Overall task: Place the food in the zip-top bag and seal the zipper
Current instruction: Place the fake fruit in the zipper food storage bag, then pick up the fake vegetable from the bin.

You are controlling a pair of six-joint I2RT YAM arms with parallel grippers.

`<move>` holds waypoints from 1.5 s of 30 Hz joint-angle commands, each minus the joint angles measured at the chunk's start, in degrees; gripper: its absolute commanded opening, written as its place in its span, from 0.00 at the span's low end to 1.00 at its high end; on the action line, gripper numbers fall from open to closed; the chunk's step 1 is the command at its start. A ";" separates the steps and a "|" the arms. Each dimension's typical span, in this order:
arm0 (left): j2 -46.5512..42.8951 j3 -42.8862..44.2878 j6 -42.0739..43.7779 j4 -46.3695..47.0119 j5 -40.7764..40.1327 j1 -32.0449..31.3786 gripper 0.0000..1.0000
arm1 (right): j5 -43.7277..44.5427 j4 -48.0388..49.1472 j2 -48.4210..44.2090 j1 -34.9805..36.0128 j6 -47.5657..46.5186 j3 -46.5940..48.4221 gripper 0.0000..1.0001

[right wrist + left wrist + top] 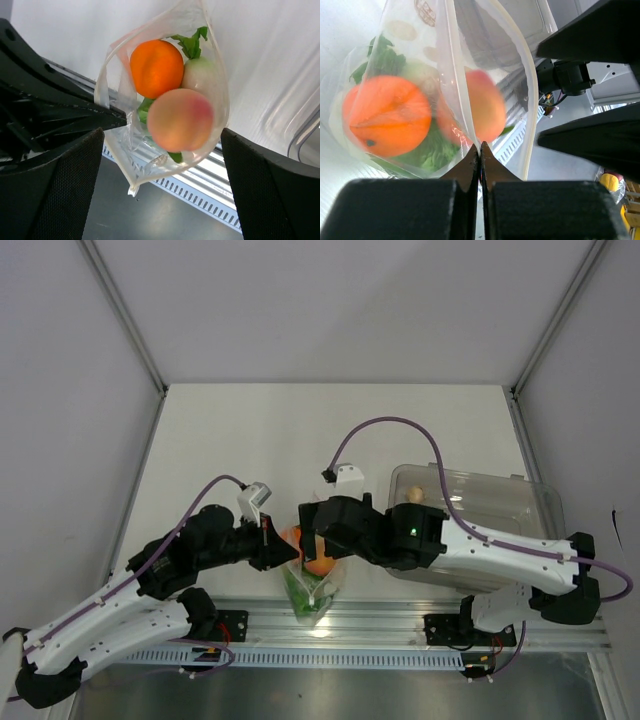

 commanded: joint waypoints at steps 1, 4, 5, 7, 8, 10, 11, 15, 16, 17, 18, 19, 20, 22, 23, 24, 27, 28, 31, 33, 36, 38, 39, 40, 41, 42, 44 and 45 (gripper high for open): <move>-0.11 -0.21 -0.05 1.92 0.41 0.20 0.01 | 4.41 -2.57 -3.97 0.69 1.97 2.96 0.99; -0.20 0.05 -0.05 1.74 0.41 0.20 0.01 | 8.18 -5.55 -5.99 0.78 3.37 2.79 0.99; -0.20 -0.04 -0.05 1.74 0.41 0.20 0.01 | 9.59 -6.61 -6.70 0.86 3.90 2.53 0.99; -0.20 0.05 0.04 1.66 0.41 0.20 0.01 | 14.59 -10.47 -9.16 0.69 7.41 2.00 0.99; -0.20 0.05 0.04 1.74 0.41 0.20 0.00 | 16.26 -11.01 -10.30 0.60 8.29 0.43 0.99; -0.12 -0.04 -0.05 1.74 0.41 0.20 0.01 | 20.22 -10.67 -15.29 -0.89 10.84 -2.56 0.99; -0.11 0.05 -0.05 1.74 0.50 0.11 0.01 | 20.93 -9.88 -17.32 -1.85 11.19 -4.40 0.99; -0.20 -0.04 -0.14 1.83 0.68 0.20 0.01 | 17.18 -3.82 -28.22 -13.16 9.44 -17.13 0.99; -0.29 -0.04 -0.14 1.75 0.68 0.20 0.00 | 12.98 -2.42 -29.81 -16.94 8.57 -18.73 0.99; -0.20 -0.04 -0.05 1.83 0.68 0.20 0.01 | 10.68 -1.88 -32.00 -24.63 5.86 -20.22 0.99; -0.20 -0.04 -0.05 1.75 0.68 0.20 0.01 | 8.22 -1.18 -32.54 -28.54 4.01 -21.46 0.99; -0.12 -0.04 -0.05 1.74 0.68 0.20 0.01 | 5.67 0.22 -32.55 -32.23 1.99 -23.47 0.99; -0.03 0.05 -0.05 1.83 0.68 0.20 0.01 | 0.77 0.84 -31.50 -38.62 -1.51 -24.36 1.00; 0.50 0.14 0.04 2.09 0.94 0.20 0.01 | -2.69 2.07 -29.31 -43.41 -3.82 -26.12 0.99; 0.67 0.14 0.04 2.18 1.03 0.20 0.00 | -4.36 2.51 -28.08 -45.09 -5.05 -26.65 0.99; 0.76 0.14 0.04 2.18 1.11 0.20 0.01 | -4.64 3.13 -25.63 -47.71 -6.80 -27.18 0.99; 0.76 0.49 0.13 2.01 0.94 0.20 0.01 | -4.64 6.90 -20.97 -51.24 -9.45 -28.94 0.99; 0.59 0.49 0.22 1.92 0.85 0.20 0.01 | -4.73 8.04 -19.99 -52.12 -9.89 -29.38 0.99; 0.41 0.67 0.57 0.96 0.24 0.20 0.01 | -6.92 13.14 -16.13 -55.99 -11.82 -31.83 0.97; 0.41 0.58 0.66 0.69 -0.03 0.20 0.01 | -10.94 17.95 -14.19 -58.27 -13.14 -34.29 0.91; 0.59 0.75 0.74 0.78 -0.03 0.20 0.00 | -17.61 24.98 -9.80 -61.80 -17.09 -36.58 0.82; 0.85 0.75 0.74 0.95 0.15 0.20 0.01 | -19.66 27.55 -6.20 -62.59 -20.34 -36.76 0.78; 0.94 0.67 0.66 1.21 0.41 0.20 0.00 | -20.28 29.31 -5.14 -62.59 -21.23 -36.59 0.76; 0.94 0.67 0.66 1.30 0.41 0.20 0.01 | -21.85 30.28 -4.08 -62.51 -22.71 -36.41 0.75; 1.11 0.67 0.66 1.39 0.50 0.20 0.01 | -22.39 30.99 -2.59 -62.50 -23.25 -36.41 0.74; 1.03 0.67 0.66 1.39 0.50 0.20 0.01 | -22.83 32.47 -1.97 -62.59 -23.78 -36.41 0.73; 1.03 0.67 0.83 1.39 0.41 0.20 0.01 | -23.44 33.54 -0.57 -62.59 -24.83 -36.32 0.73; 1.03 0.49 0.83 1.39 0.41 0.20 0.01 | -23.71 34.33 -0.03 -62.51 -25.19 -36.32 0.73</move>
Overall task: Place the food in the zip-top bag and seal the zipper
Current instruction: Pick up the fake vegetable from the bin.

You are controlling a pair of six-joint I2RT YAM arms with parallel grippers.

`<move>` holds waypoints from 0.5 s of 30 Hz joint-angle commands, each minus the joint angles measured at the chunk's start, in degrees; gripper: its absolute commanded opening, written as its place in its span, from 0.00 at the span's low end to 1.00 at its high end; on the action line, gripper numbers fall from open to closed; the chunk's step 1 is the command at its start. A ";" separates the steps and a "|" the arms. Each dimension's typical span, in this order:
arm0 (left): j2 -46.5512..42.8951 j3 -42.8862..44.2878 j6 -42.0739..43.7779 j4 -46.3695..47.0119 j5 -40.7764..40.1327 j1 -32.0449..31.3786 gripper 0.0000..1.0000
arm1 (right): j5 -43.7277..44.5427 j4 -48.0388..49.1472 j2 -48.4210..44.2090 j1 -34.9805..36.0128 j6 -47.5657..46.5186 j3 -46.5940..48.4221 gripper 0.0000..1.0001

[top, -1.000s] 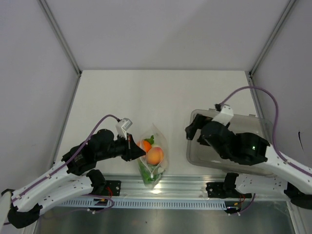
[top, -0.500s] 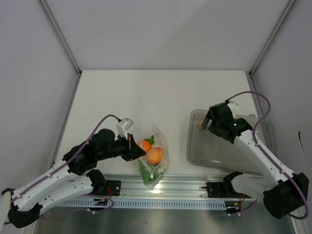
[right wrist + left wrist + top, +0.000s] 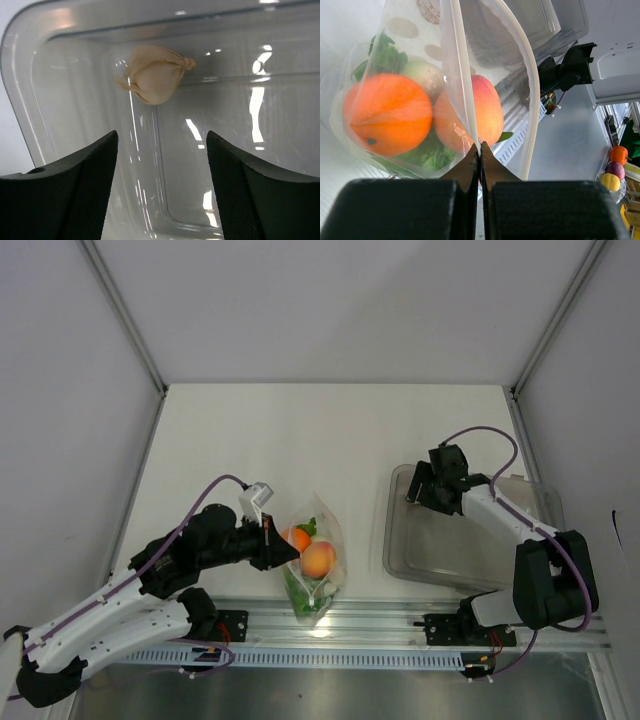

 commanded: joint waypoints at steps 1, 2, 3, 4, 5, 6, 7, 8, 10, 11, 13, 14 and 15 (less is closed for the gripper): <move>0.18 0.40 0.85 1.31 0.22 0.20 0.01 | -2.99 6.51 1.46 -0.17 -4.21 0.88 0.73; 0.09 0.32 0.85 1.31 0.21 0.20 0.01 | -2.90 6.69 2.16 -0.08 -4.38 1.05 0.73; 0.00 0.14 0.85 1.39 0.04 0.20 0.01 | -2.73 7.04 3.64 -0.17 -4.91 1.32 0.72; 0.00 -0.03 0.94 1.48 0.04 0.20 0.01 | -2.55 7.13 4.53 -0.08 -5.17 1.67 0.72; 0.09 -0.04 0.85 1.57 0.04 0.20 0.00 | -2.38 7.30 5.32 -0.17 -5.44 2.28 0.71; 0.17 -0.12 0.85 1.66 0.04 0.20 0.01 | -2.55 7.56 6.98 -0.17 -6.05 2.55 0.69; 0.26 -0.12 0.94 1.74 0.04 0.20 0.01 | -2.55 7.83 7.78 -0.08 -6.14 2.81 0.69; 0.35 -0.12 0.94 1.66 0.04 0.20 0.01 | -2.55 8.00 8.48 -0.17 -6.40 3.25 0.69; 0.53 -0.04 1.12 1.48 -0.05 0.20 0.01 | -2.46 8.62 10.06 -0.08 -6.84 3.43 0.66; 0.53 0.22 1.20 1.48 -0.31 0.20 0.01 | -2.29 8.80 10.42 -0.17 -6.93 3.60 0.65; 0.44 0.14 1.38 1.39 -0.40 0.20 0.01 | -2.11 10.02 10.95 -0.17 -7.37 3.43 0.64; 0.61 0.23 1.38 1.48 -0.40 0.20 0.00 | -1.85 10.29 11.04 -0.17 -7.46 3.34 0.63; 0.70 0.23 1.38 1.48 -0.40 0.20 0.01 | -1.76 10.90 11.21 -0.17 -7.63 3.34 0.61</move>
